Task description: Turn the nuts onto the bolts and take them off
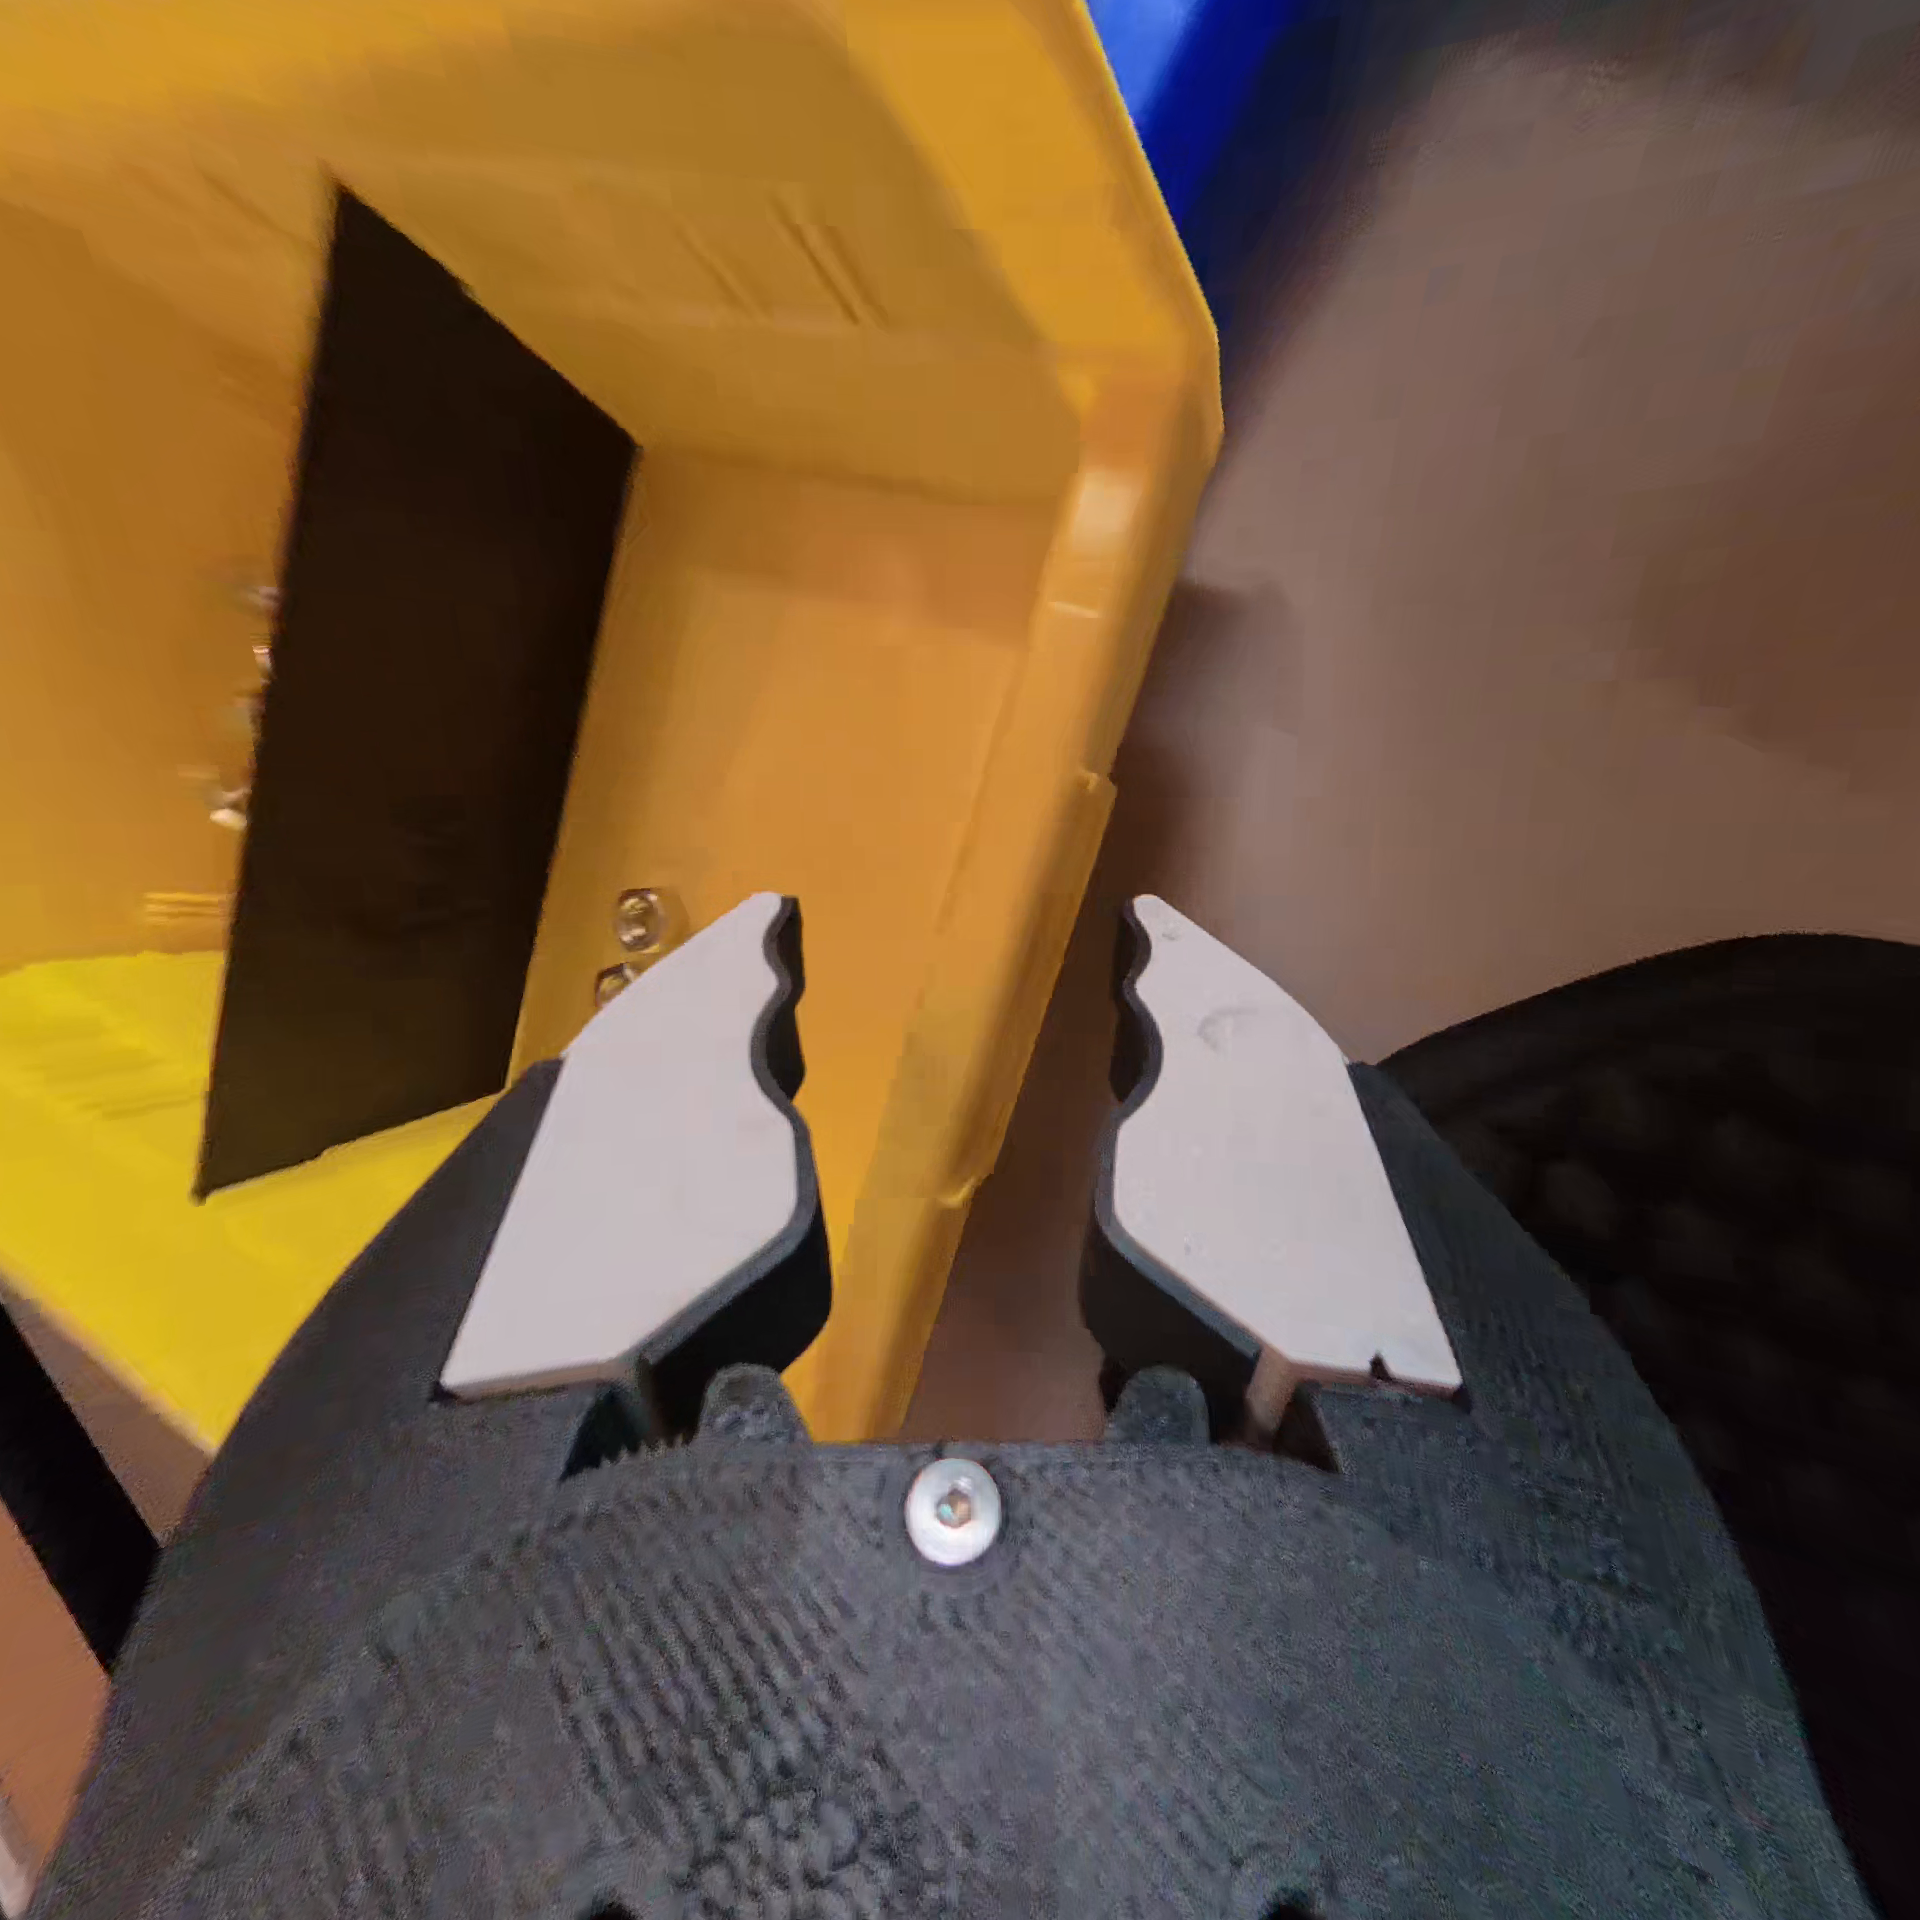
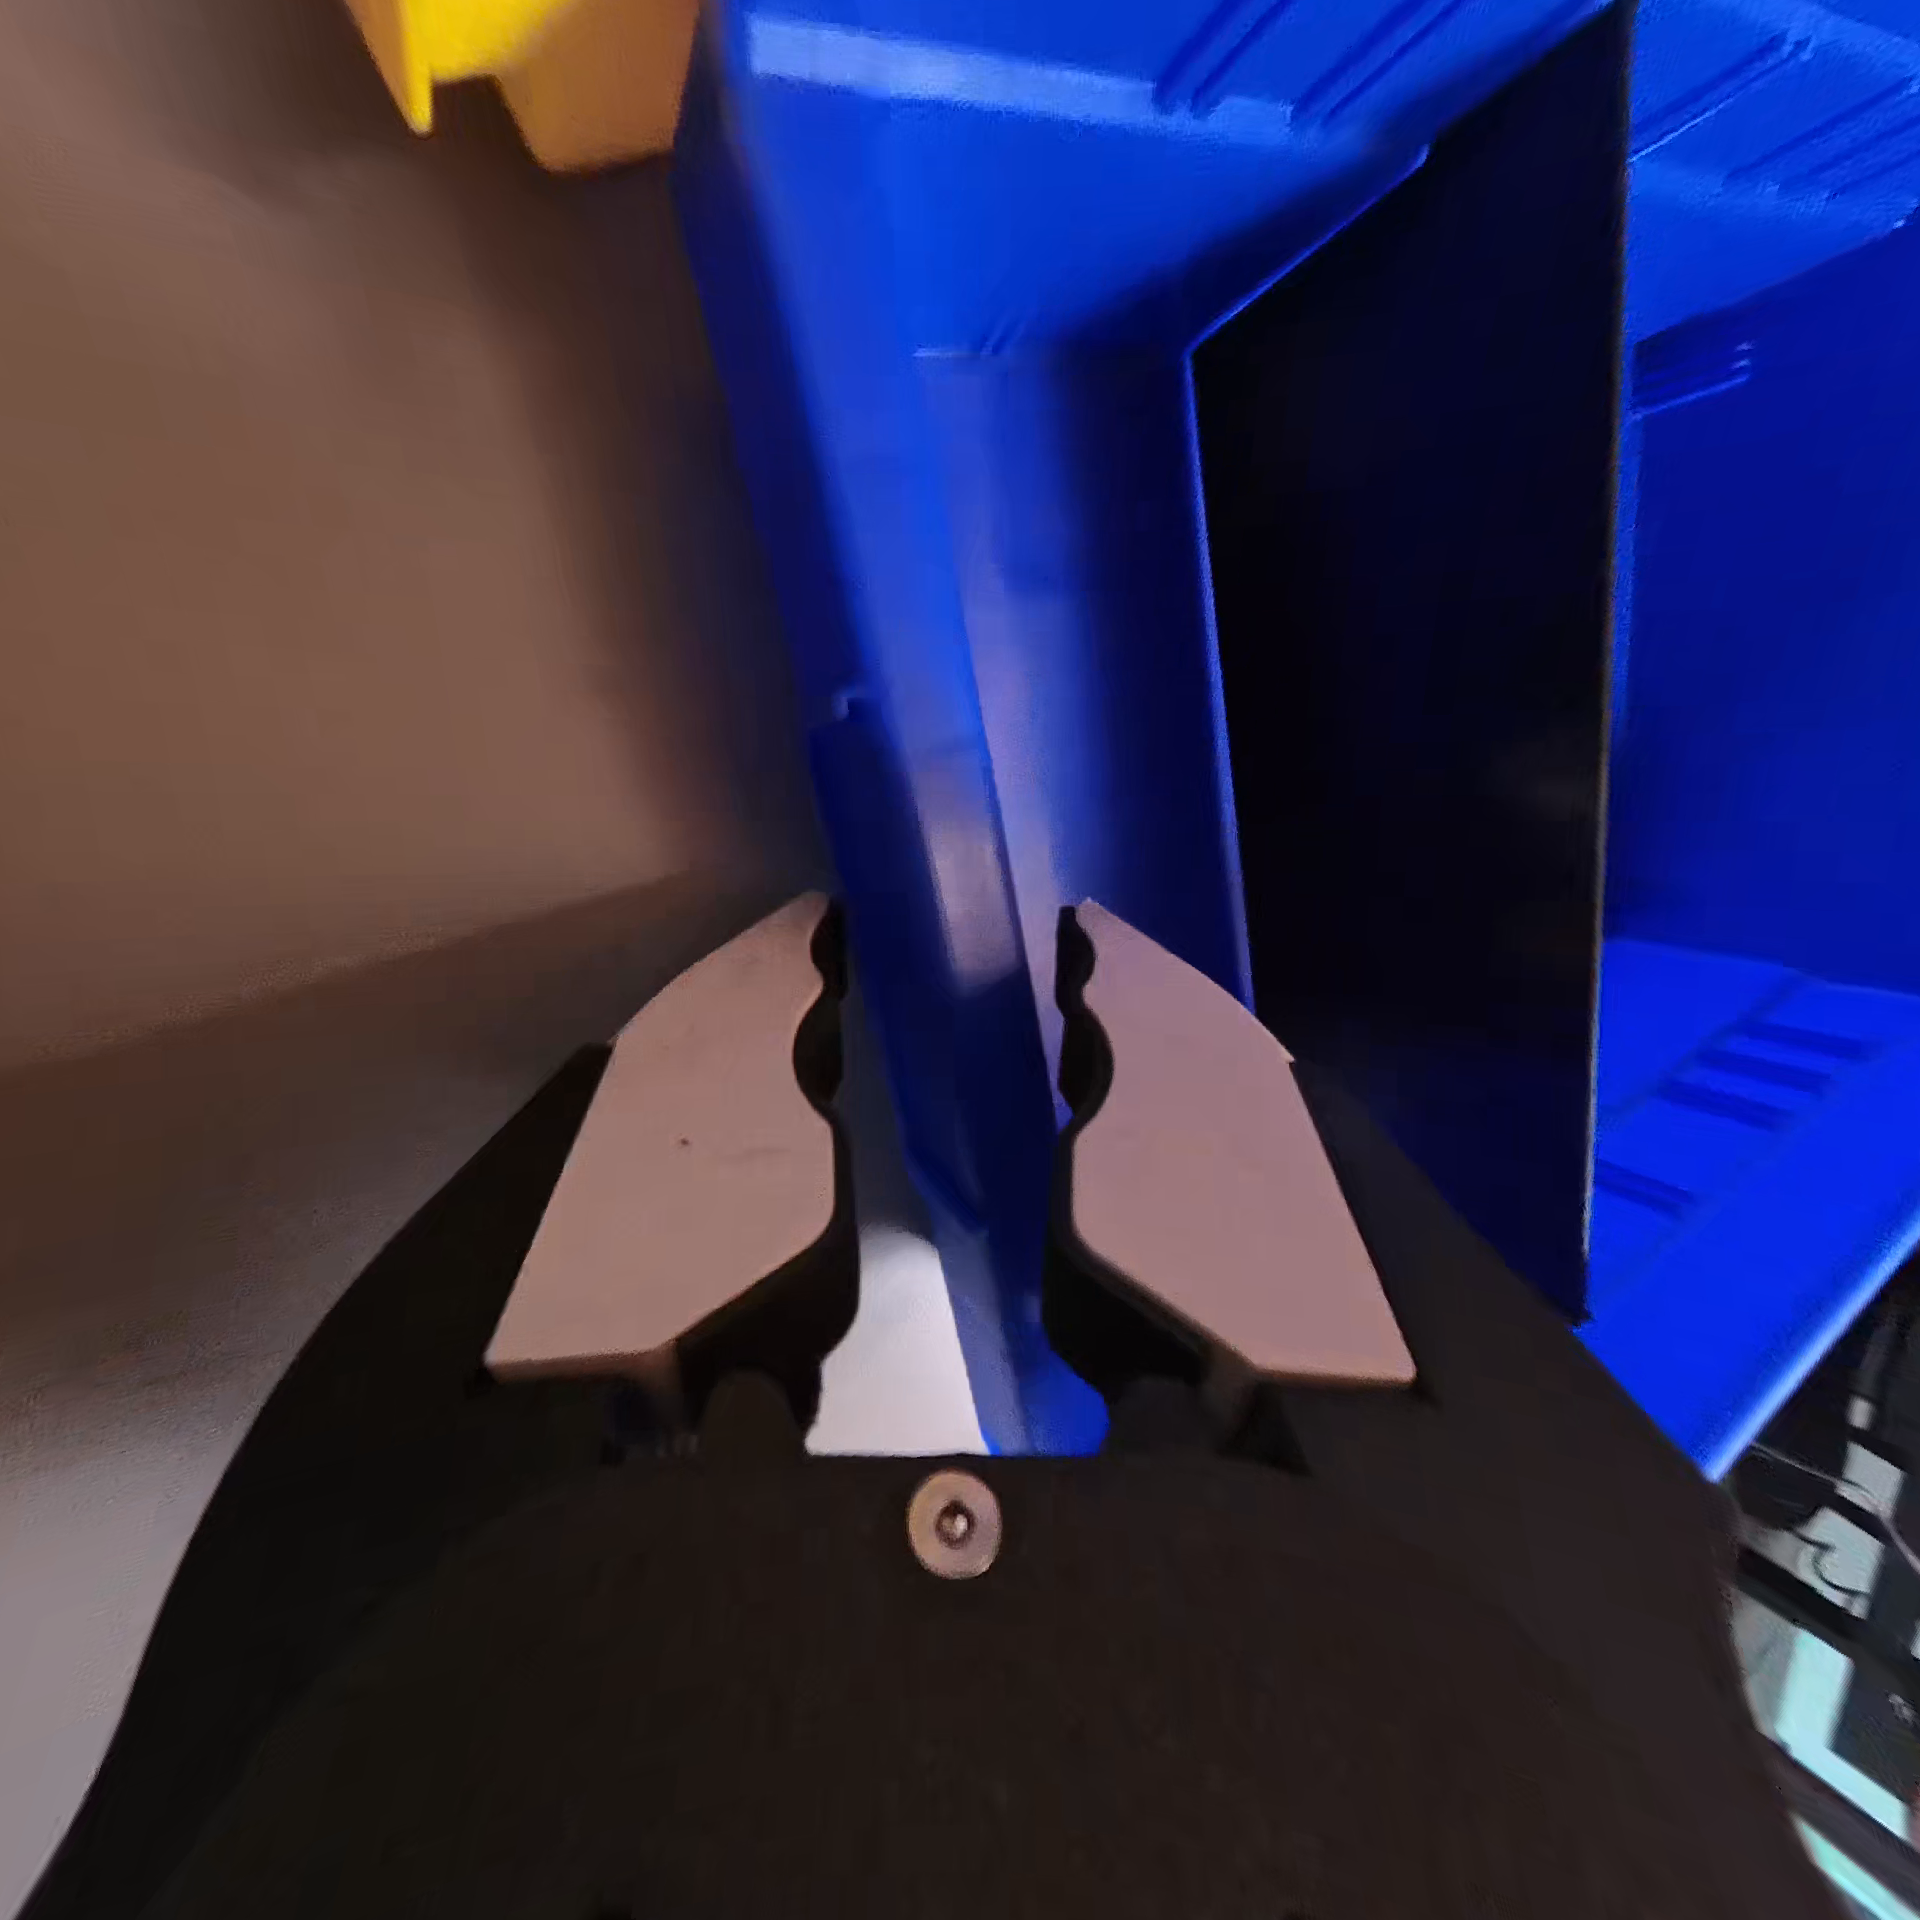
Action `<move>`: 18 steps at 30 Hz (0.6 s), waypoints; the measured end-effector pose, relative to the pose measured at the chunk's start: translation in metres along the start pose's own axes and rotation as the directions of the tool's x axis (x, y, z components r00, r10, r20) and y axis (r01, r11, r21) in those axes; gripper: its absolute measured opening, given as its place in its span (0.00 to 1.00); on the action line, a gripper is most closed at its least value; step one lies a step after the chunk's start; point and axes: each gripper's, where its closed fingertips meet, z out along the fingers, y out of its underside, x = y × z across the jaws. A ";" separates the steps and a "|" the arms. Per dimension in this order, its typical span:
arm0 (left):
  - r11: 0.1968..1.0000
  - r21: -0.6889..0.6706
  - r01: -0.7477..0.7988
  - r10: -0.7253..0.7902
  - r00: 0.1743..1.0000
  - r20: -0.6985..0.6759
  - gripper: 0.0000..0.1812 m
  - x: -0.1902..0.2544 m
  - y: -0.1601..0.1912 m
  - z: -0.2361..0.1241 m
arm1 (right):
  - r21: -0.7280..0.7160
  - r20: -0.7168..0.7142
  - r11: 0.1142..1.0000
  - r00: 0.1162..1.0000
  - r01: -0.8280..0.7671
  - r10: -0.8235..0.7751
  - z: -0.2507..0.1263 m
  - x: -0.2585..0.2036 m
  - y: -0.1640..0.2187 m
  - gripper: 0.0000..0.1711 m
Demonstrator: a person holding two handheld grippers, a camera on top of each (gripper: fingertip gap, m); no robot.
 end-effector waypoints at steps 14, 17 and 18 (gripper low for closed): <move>0.995 0.015 -0.094 0.094 0.995 -0.038 0.15 0.012 -0.020 0.031 | -0.085 -0.075 0.984 0.985 -0.158 0.152 -0.069 -0.027 0.114 0.23; 0.996 0.019 -0.090 0.090 0.995 -0.032 0.15 0.010 -0.022 0.032 | -0.094 -0.107 0.978 0.978 -0.188 0.178 -0.085 -0.034 0.142 0.22; 0.996 0.021 -0.086 0.087 0.996 -0.031 0.15 0.010 -0.023 0.033 | -0.099 -0.121 0.973 0.973 -0.210 0.198 -0.090 -0.036 0.152 0.22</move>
